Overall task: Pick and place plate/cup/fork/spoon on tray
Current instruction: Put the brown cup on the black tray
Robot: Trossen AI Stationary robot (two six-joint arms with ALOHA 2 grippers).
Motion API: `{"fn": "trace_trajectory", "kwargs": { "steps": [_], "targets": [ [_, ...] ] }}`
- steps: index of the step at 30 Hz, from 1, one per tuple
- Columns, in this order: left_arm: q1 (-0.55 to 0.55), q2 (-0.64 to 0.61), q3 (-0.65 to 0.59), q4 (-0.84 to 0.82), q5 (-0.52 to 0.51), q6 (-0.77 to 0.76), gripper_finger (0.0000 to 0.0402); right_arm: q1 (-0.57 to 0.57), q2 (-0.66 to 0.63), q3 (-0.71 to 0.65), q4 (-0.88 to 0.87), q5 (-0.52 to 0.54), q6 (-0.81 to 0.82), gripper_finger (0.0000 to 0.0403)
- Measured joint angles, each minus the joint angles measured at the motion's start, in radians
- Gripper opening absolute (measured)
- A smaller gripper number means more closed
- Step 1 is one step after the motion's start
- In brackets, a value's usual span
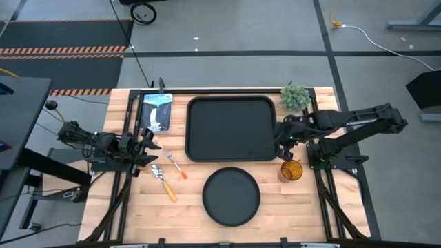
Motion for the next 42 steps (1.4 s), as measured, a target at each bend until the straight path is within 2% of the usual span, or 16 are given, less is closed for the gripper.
{"fn": "trace_trajectory", "kwargs": {
  "steps": [8, 17, 20, 24, 29, 35, 42],
  "targets": [
    [0.0, 0.0, 0.0, -0.124, -0.013, 0.066, 0.0165, 0.005, 0.129, 0.149, -0.186, -0.006, 0.008, 0.0011],
    [0.0, 0.0, 0.0, -0.125, -0.016, 0.06, 0.0165, 0.005, 0.17, 0.179, -0.227, -0.028, -0.082, 0.0014],
    [0.0, 0.0, 0.0, -0.125, -0.016, 0.061, 0.0165, 0.007, 0.177, 0.18, -0.239, -0.027, -0.074, 0.0031],
    [0.0, 0.0, 0.0, -0.124, -0.016, 0.059, 0.0165, 0.024, 0.202, 0.18, -0.264, -0.044, -0.049, 0.0073],
    [0.0, 0.0, 0.0, -0.122, -0.016, 0.057, 0.0165, 0.045, 0.252, 0.18, -0.346, -0.138, -0.044, 0.0116],
    [0.0, 0.0, 0.0, -0.123, -0.016, 0.057, 0.0165, 0.076, 0.308, 0.179, -0.452, -0.193, -0.006, 0.0118],
    [0.0, 0.0, 0.0, -0.123, -0.016, 0.057, 0.0165, 0.121, 0.312, 0.179, -0.427, -0.244, 0.066, 0.0118]
  ]
}}
